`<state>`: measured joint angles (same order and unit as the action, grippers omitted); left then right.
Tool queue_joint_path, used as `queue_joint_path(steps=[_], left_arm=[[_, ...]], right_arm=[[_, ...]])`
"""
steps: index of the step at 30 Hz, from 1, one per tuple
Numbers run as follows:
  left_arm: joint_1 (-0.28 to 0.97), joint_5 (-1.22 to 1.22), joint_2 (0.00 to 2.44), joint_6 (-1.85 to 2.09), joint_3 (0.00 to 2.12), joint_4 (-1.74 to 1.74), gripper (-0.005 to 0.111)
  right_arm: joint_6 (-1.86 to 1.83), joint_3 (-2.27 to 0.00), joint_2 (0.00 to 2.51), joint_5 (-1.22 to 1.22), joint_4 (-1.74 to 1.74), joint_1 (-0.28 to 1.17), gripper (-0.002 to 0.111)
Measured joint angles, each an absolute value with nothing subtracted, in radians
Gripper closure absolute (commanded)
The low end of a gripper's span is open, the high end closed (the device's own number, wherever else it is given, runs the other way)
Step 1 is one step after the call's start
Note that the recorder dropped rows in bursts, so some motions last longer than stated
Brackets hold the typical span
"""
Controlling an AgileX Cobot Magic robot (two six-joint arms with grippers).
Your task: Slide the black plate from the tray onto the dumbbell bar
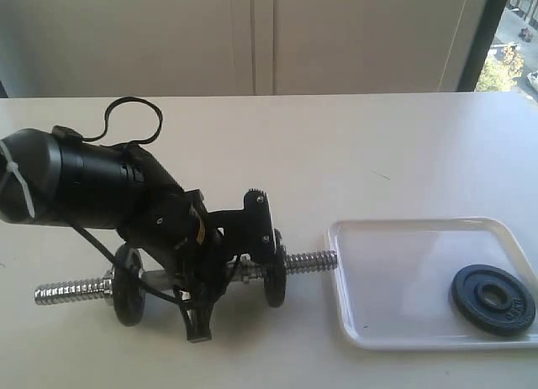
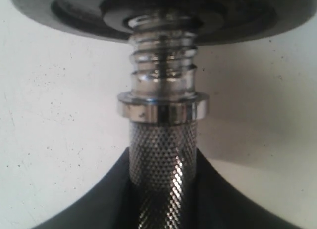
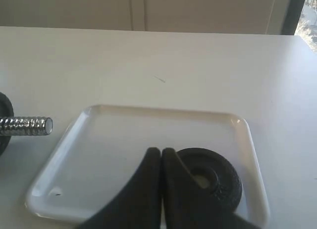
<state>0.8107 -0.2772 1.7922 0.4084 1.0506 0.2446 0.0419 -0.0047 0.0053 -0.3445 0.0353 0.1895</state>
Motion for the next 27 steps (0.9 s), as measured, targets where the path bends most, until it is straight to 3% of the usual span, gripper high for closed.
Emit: queue_joint_path(steps=[6, 21, 24, 27], left_arm=[[0.811, -0.279, 1.784, 0.408, 1.046, 0.245, 0.107], [0.811, -0.281, 1.750, 0.397, 1.042, 0.236, 0.107], [0.811, -0.281, 1.750, 0.397, 1.042, 0.236, 0.107], [0.811, -0.281, 1.750, 0.397, 1.042, 0.236, 0.107]], right_arm=[[0.061, -0.005, 0.005, -0.239, 0.000, 0.190, 0.108], [0.245, -0.005, 0.005, 0.537, -0.072, 0.190, 0.108], [0.297, -0.005, 0.005, 0.531, -0.099, 0.190, 0.108], [0.225, -0.046, 0.019, 0.204, -0.255, 0.190, 0.108]])
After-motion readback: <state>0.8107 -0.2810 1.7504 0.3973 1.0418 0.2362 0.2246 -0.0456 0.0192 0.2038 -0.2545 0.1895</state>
